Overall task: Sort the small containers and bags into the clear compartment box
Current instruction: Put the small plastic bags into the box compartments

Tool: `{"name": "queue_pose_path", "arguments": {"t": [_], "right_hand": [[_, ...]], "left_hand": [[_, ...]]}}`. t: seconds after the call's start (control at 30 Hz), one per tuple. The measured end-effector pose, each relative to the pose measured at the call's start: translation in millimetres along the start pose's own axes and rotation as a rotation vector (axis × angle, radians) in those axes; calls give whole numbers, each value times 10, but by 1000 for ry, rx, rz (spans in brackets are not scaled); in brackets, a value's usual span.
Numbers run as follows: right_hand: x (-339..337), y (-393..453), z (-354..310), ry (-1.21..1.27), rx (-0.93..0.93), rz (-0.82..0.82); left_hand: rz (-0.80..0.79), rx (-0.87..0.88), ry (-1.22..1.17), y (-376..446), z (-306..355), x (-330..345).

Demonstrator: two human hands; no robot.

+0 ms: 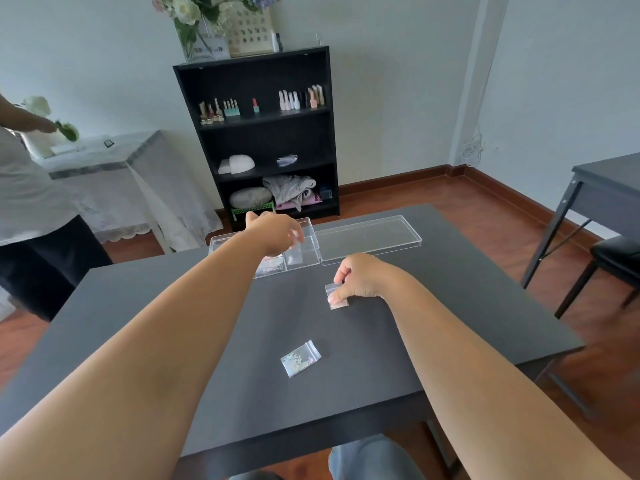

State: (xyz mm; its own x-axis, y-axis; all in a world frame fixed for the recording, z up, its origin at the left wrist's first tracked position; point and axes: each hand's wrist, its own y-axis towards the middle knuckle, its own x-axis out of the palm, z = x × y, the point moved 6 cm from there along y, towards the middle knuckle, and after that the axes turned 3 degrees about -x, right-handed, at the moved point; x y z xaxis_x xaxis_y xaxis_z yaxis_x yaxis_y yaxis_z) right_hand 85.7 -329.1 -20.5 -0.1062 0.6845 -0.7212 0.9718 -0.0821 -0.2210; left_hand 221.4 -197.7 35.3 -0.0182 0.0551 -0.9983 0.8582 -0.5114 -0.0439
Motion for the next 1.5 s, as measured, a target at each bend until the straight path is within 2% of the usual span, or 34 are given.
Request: {"name": "queue_pose_path", "arguments": {"t": [0.37,0.57,0.67,0.73,0.83,0.9,1.07,1.17,1.27,1.33,1.4,1.5], "right_hand": [[-7,-35,2,21,-4,-4],[-40,-63,-5,62,24,-6],[-54,-87,-25,43,29,6],[-54,-105,-44,17,23,24],[-21,-108,-77,-29,8,63],[4,-103,-109,-59,-1,78],[-130,-94,-304,4,-68,104],[-365,-32,-589,126,-174,167],[-644,133,-873,73,-264,338],[-705,307,-974,39,-276,387],[-641,506,-994,-24,-247,366],[-442,735,-943,-157,-182,247]], "left_hand": [[-82,-63,151,102,25,69],[-48,-66,87,44,-28,51],[70,-25,13,-187,0,-26],[215,-21,-41,-397,-12,-32],[456,-58,-228,-802,-115,113],[539,-131,-279,-1069,-216,280],[532,-324,-359,-1317,-492,507],[510,-325,-371,-1319,-589,560],[470,-308,-354,-1301,-585,623],[468,-288,-331,-1297,-572,630],[470,-282,-332,-1295,-578,624],[468,-281,-333,-1299,-583,631]]}}
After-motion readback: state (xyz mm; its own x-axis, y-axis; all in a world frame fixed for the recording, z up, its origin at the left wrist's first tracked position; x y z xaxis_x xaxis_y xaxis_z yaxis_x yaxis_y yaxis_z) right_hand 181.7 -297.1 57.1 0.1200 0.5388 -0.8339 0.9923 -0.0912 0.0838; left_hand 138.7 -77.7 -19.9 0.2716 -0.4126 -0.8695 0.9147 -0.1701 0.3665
